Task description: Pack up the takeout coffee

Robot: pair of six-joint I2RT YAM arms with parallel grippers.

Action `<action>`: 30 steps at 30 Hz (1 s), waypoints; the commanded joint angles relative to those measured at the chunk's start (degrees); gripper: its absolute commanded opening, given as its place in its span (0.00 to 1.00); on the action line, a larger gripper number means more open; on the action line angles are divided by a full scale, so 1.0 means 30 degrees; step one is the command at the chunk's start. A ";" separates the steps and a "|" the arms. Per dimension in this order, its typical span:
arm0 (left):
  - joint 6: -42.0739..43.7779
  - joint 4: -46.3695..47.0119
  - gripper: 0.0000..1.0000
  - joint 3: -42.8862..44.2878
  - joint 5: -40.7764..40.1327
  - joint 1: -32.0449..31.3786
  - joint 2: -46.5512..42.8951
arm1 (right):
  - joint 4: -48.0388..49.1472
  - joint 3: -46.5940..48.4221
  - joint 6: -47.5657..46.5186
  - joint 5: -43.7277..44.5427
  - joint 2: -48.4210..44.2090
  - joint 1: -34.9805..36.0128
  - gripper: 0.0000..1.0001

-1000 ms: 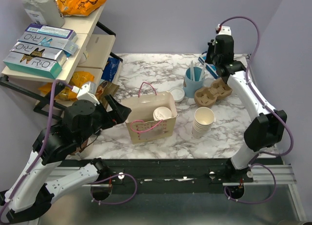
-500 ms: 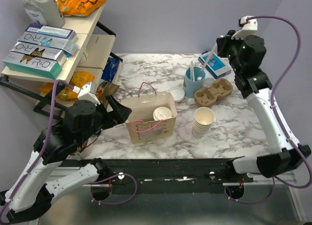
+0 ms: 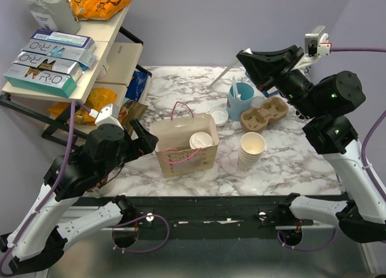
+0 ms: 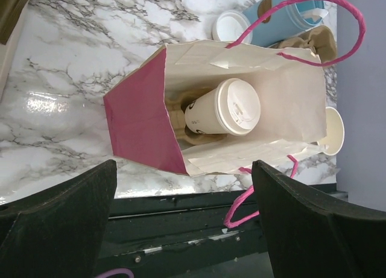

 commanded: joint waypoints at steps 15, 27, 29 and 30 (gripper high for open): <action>-0.0546 -0.0897 0.99 -0.1064 -0.1184 -0.0069 -0.0740 | 0.3931 -0.2178 -0.4090 0.1755 0.5059 0.8155 0.06; -0.0489 -0.0955 0.99 -0.1241 -0.1068 -0.0099 -0.1414 | 0.3261 -0.2560 -0.3212 0.1965 0.6819 0.8858 0.53; -0.0372 -0.0781 0.99 -0.1298 -0.1038 -0.0070 -0.1502 | 0.2910 -0.2413 -0.2862 0.1904 0.6615 0.8858 0.71; -0.0313 -0.0664 0.99 -0.1357 -0.0864 -0.0069 -0.1502 | 0.2820 -0.2355 -0.2860 0.1875 0.6498 0.8858 0.74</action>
